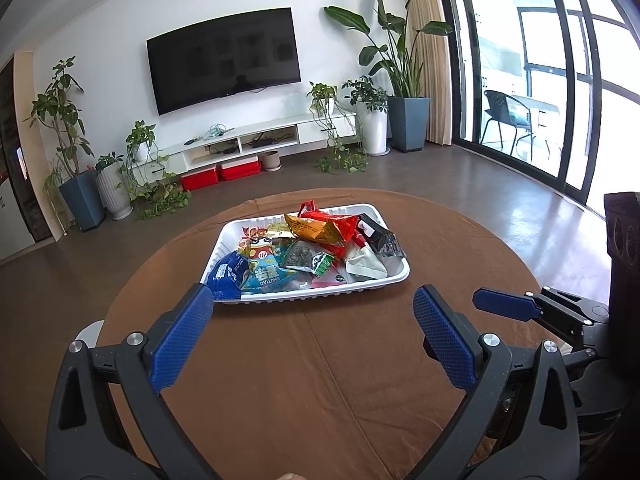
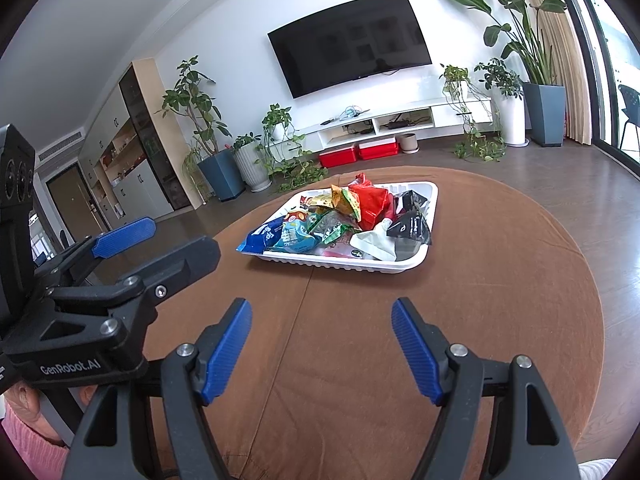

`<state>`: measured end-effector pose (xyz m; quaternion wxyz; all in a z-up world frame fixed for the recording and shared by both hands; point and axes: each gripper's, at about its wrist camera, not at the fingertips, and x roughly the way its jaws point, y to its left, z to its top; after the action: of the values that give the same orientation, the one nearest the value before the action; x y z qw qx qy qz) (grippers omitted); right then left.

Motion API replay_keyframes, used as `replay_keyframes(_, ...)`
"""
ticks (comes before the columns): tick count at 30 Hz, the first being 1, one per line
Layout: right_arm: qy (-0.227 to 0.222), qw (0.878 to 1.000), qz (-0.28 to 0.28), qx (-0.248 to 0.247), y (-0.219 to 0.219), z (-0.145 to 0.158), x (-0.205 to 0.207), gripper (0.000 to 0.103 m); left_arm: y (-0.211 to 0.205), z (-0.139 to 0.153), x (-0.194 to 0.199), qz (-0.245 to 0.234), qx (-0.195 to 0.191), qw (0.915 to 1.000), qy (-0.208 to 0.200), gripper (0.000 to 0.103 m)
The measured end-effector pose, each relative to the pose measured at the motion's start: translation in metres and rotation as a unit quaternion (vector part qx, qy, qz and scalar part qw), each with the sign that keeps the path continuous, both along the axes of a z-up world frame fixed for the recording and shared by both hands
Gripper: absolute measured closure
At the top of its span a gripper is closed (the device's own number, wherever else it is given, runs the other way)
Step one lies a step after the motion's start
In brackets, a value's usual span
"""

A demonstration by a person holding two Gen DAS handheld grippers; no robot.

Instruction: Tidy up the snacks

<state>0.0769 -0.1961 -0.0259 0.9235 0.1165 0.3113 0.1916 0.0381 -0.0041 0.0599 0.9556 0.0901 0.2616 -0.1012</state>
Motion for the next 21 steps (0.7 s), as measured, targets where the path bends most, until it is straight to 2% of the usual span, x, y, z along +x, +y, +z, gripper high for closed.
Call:
replay_keyframes(6,0.0,1.0,0.0,0.0,0.0005,0.0004,0.0002,0.028,-0.0029,-0.0004,-0.0016,0.002,0.001,1.0,-0.007,0.001)
replay_keyframes(13,0.002,1.0,0.002,0.0,0.0009,-0.0014,0.0005,0.028,-0.0062,-0.0007,-0.0012,0.025,0.033,0.9989,-0.02,0.001)
replay_keyframes(18,0.002,1.0,0.005,-0.003,0.0005,-0.0041,-0.0021,0.028,-0.0053,-0.0023,-0.003,0.024,0.031,0.9992,-0.007,0.001)
replay_keyframes(21,0.004,1.0,0.005,0.0,-0.0006,-0.0052,-0.0013,0.028,-0.0022,-0.0035,-0.0031,0.023,0.015,0.9996,0.006,0.001)
